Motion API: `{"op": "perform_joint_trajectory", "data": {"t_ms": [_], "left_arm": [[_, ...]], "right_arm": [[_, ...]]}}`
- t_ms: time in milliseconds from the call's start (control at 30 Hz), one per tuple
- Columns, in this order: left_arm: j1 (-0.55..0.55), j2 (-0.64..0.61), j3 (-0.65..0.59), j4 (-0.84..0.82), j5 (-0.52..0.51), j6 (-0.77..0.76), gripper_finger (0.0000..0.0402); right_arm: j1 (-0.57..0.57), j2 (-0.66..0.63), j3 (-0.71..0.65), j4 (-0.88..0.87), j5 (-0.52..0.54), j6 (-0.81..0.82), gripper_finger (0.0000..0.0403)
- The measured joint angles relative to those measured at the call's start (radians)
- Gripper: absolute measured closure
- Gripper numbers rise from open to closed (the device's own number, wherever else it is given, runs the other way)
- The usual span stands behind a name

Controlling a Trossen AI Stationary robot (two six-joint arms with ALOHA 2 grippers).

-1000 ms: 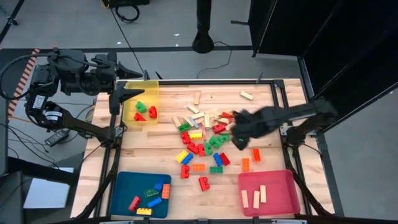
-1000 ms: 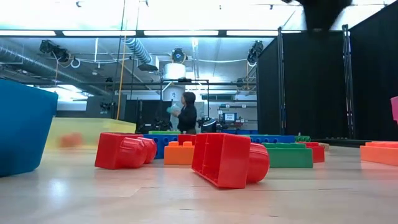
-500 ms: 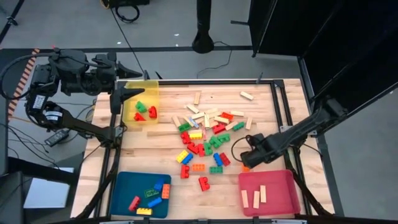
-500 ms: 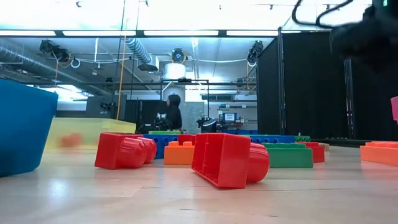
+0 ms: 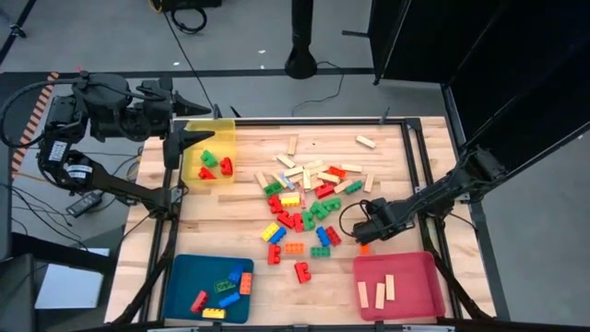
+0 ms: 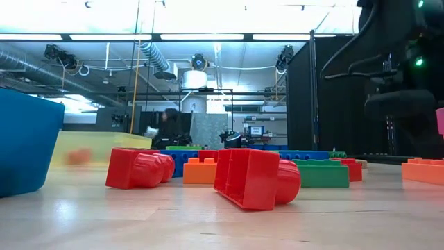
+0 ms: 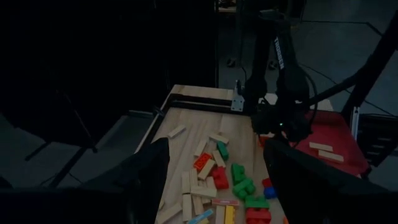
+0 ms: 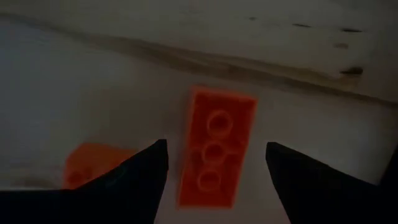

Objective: Sort blocks by size
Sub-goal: Put the orange game piece into the blue bin

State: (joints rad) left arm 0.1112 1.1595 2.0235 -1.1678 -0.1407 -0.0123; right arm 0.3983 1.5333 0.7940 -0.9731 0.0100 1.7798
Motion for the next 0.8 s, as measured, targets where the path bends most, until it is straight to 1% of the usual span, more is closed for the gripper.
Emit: {"op": "perform_joint_trajectory", "data": {"t_ms": [133,233,300,433,633,733,800], "left_arm": [[0.0,0.0,0.0,-0.003,0.0,0.0,0.0133],[0.0,0.0,0.0,-0.004,-0.001,0.0,0.0133],[0.0,0.0,0.0,-0.005,-0.001,0.0,0.0133],[0.0,0.0,0.0,-0.005,-0.001,0.0,0.0133],[0.0,0.0,0.0,-0.005,-0.005,0.001,0.0133],[0.0,0.0,0.0,-0.005,-0.009,0.001,0.0133],[0.0,-0.001,0.0,-0.005,-0.011,0.002,0.0133]], "right_arm": [[-0.012,0.003,-0.066,0.136,-0.008,-0.003,0.0125],[-0.026,-0.001,-0.106,0.183,-0.037,0.004,0.0144],[-0.03,-0.001,-0.109,0.178,-0.045,0.015,0.0171],[-0.046,0.0,-0.105,0.146,-0.065,0.016,0.0247],[-0.071,-0.008,-0.104,0.148,-0.085,-0.01,0.0249],[-0.083,-0.025,-0.077,0.133,-0.052,-0.039,0.0249],[-0.101,-0.038,-0.048,0.134,-0.001,-0.059,0.0249]]}}
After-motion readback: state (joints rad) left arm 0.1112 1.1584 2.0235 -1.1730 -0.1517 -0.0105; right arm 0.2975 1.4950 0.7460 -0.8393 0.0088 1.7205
